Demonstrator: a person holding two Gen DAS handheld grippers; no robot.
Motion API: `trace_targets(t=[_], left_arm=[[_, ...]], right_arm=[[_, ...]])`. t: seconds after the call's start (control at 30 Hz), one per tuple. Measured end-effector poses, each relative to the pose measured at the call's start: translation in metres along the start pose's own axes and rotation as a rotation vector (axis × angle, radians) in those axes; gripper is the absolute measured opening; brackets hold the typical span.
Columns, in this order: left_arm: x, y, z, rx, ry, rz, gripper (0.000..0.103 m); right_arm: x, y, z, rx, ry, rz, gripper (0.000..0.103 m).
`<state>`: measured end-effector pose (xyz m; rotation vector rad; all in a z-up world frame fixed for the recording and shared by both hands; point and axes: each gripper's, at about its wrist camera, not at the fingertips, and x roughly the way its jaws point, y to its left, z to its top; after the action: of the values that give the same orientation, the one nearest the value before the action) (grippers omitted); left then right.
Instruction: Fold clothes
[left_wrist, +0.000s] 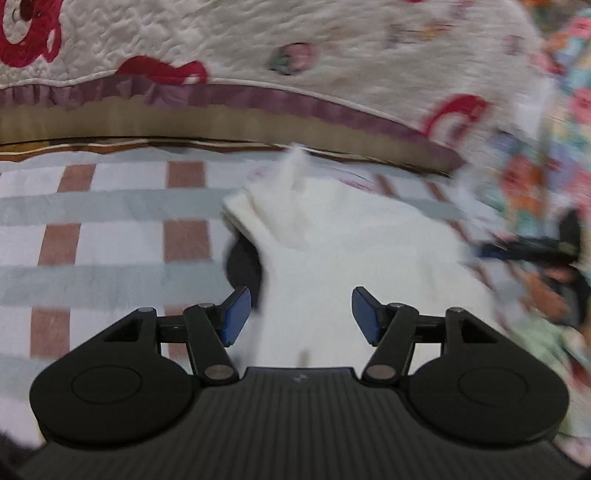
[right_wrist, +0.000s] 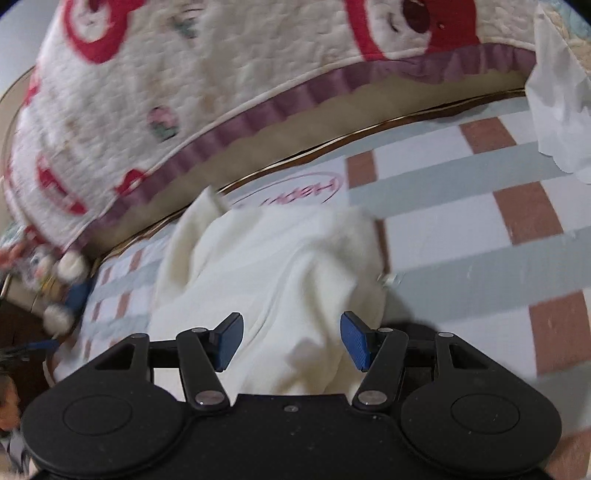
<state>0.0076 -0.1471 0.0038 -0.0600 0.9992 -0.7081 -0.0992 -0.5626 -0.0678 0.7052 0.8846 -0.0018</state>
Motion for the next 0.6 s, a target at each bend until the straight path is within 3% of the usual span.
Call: trace_targets(t=[0.2,0.27,0.37,0.47,0.6], left_arm=[[0.117,0.037,0.029,-0.167,-0.013,0.011,0.060],[0.147,0.043,0.032,-0.198,0.016,0.009,0.061],[0.174,0.051,0.035,-0.236,0.038,0.027,0.061],[0.187,0.061,0.036,-0.335,0.020,-0.058,0.061],[0.197,0.071,0.036,-0.474,-0.011,-0.120,0.072]], right_arm=[[0.043,-0.018,0.041,0.031,0.018,-0.019,0.064],[0.060,-0.025,0.054,0.027,0.039,-0.048,0.064],[0.084,-0.038,0.072,0.044,0.065,-0.082,0.064],[0.109,-0.052,0.083,0.107,0.115,-0.036,0.065],[0.136,-0.056,0.082,0.169,0.162,0.022,0.069]])
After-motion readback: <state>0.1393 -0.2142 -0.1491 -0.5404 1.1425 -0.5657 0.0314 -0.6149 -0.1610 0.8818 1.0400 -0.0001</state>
